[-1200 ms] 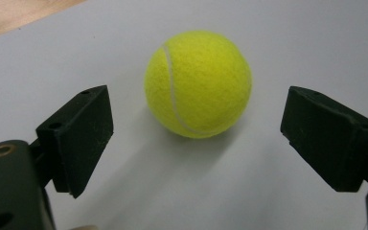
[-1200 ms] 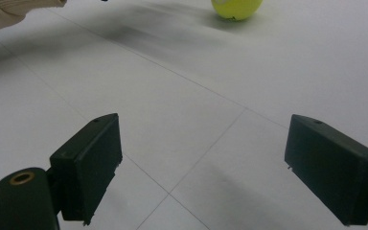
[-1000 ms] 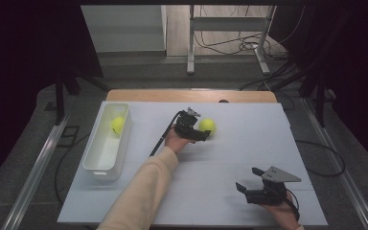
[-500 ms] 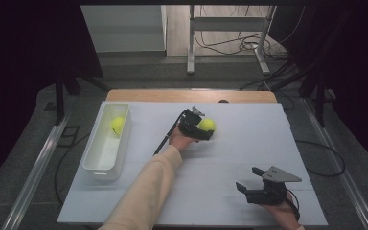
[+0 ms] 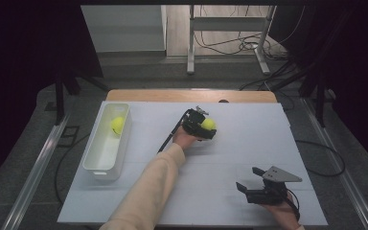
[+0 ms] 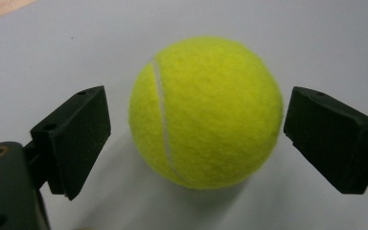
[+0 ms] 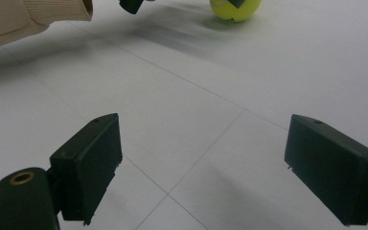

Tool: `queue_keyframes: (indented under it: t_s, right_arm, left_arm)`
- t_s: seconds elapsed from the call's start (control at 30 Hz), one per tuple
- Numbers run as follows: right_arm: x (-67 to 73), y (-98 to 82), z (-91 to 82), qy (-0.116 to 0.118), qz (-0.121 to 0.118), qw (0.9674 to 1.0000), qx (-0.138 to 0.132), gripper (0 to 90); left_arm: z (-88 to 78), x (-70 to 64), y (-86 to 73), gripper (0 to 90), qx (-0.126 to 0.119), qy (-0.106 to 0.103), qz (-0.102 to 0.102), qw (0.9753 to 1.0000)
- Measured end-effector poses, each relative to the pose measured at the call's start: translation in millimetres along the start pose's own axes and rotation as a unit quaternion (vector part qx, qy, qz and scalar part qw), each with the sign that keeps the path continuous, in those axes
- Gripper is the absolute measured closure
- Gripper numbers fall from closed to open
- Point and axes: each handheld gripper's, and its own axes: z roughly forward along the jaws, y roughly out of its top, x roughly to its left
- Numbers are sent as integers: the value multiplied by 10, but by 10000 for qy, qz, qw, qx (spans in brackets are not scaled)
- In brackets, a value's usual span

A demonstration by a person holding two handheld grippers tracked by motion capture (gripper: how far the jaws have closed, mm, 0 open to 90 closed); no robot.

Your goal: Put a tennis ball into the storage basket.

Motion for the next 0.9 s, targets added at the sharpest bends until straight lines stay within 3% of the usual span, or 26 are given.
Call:
queue_keyframes:
  t_s: [0.17, 0.27, 0.6, 0.9]
  right_arm:
    - [-3, 0, -2, -7, -2, 10000, 3, 133]
    - [-6, -1, -2, -8, -2, 10000, 2, 133]
    - [-7, 0, -5, -16, -3, 10000, -5, 133]
    - [-8, -1, -9, -26, -4, 10000, -2, 133]
  left_arm:
    - [15, 25, -4, 131, -17, -44, -37, 10000]
    - [-4, 16, 2, 244, -77, -164, 7, 9998]
    - [-46, 13, 2, 259, -27, -152, 43, 9999]
    - [-156, -18, 7, 260, -178, -239, 0, 9996]
